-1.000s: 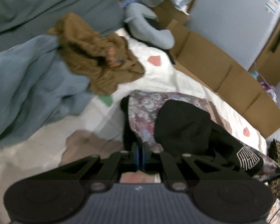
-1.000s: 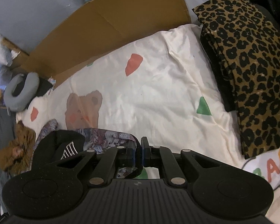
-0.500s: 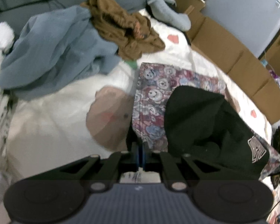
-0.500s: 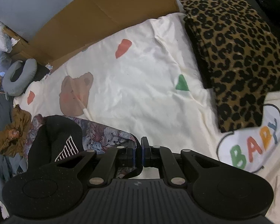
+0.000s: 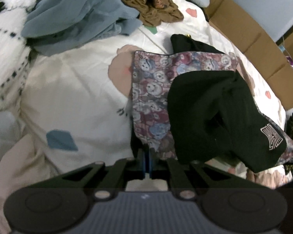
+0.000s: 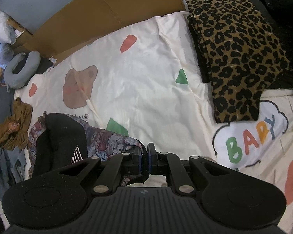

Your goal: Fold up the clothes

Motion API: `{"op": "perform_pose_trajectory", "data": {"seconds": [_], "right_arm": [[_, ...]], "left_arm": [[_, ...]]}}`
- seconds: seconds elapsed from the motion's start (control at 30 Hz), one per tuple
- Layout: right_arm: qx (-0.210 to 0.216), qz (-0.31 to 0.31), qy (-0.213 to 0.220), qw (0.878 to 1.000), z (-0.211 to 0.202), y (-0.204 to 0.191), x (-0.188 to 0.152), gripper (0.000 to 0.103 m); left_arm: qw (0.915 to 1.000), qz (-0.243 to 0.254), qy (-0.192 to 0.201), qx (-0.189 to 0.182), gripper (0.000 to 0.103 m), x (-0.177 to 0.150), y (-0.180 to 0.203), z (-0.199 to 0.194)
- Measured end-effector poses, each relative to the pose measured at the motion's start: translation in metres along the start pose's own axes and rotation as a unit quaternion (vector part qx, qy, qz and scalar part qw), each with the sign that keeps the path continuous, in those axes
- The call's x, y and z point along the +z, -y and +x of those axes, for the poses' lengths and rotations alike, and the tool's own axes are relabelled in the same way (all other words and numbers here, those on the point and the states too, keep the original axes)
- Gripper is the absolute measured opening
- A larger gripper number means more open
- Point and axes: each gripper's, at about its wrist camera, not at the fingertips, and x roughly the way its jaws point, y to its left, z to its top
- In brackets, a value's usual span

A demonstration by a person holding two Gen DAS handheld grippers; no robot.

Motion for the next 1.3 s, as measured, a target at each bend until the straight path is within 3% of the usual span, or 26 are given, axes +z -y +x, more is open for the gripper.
{"op": "perform_pose_trajectory", "data": {"seconds": [0.47, 0.67, 0.73, 0.9, 1.0, 1.03, 1.3], "right_arm": [[-0.014, 0.015, -0.028, 0.999, -0.036, 0.032, -0.04, 0.004], [-0.018, 0.033, -0.057, 0.998, -0.031, 0.056, -0.064, 0.009], [-0.026, 0.028, -0.046, 0.998, -0.035, 0.058, -0.066, 0.014], [-0.026, 0.03, -0.032, 0.999, -0.038, 0.064, -0.057, 0.016], [-0.019, 0.021, -0.02, 0.999, -0.037, 0.061, -0.049, 0.036], [-0.018, 0.016, -0.016, 1.0, -0.034, 0.058, -0.046, 0.037], [-0.003, -0.015, -0.022, 1.0, -0.001, 0.035, -0.026, 0.037]], "left_arm": [[0.9988, 0.006, -0.048, 0.004, 0.003, -0.02, 0.001, -0.012], [0.996, 0.014, -0.082, 0.033, 0.007, -0.022, 0.0, -0.003], [0.9959, 0.015, -0.078, 0.045, 0.01, -0.017, -0.003, -0.007], [0.9969, 0.021, -0.048, 0.059, 0.016, 0.005, -0.004, -0.017], [0.9966, 0.042, -0.031, 0.065, 0.024, 0.02, 0.007, -0.017], [0.9964, 0.049, -0.025, 0.065, 0.028, 0.025, 0.011, -0.016], [0.9942, 0.097, 0.014, 0.042, 0.03, 0.067, 0.049, 0.011]]}}
